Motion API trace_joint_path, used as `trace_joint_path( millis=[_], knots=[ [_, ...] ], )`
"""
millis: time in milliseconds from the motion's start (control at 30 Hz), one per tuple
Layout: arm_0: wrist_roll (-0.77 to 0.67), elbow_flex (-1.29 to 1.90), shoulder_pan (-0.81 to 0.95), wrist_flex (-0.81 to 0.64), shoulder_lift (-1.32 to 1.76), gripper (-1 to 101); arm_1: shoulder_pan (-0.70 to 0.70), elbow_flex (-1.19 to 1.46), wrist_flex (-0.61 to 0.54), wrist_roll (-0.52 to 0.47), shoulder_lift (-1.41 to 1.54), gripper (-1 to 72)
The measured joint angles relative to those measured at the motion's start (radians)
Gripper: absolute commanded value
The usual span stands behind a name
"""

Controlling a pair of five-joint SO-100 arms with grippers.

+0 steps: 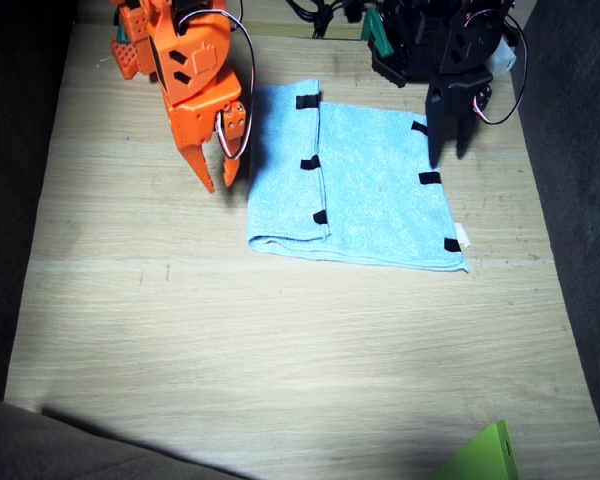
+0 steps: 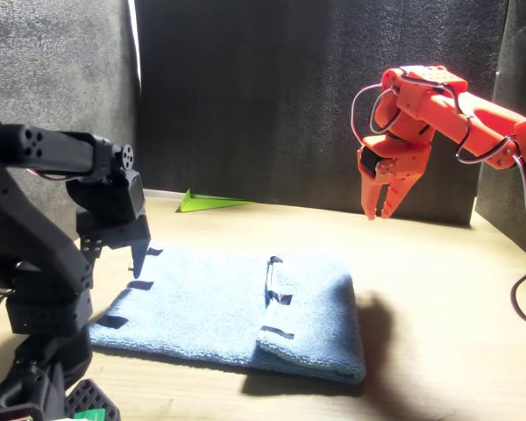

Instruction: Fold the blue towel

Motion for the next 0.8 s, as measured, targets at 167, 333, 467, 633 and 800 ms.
trace_joint_path(
  millis=[167, 333, 467, 633, 800],
  knots=[
    [0.002, -0.029, 0.006, 0.012, -0.046, 37, 0.000, 0.000, -0.017, 0.000, -0.009, 12.9],
    [0.000, -0.095, -0.006, 0.048, -0.110, 37, 0.000, 0.000, -0.018, 0.000, -0.009, 12.9],
    [0.005, -0.176, 0.011, 0.081, -0.163, 37, -0.008, 0.000, -0.018, 0.000, -0.009, 12.9],
    [0.005, -0.267, 0.014, 0.109, -0.250, 35, -0.029, 0.000, -0.018, -0.017, -0.009, 12.6],
    [0.012, -0.330, -0.018, 0.130, -0.308, 34, -0.063, 0.000, -0.018, -0.023, -0.009, 12.5]
  ],
)
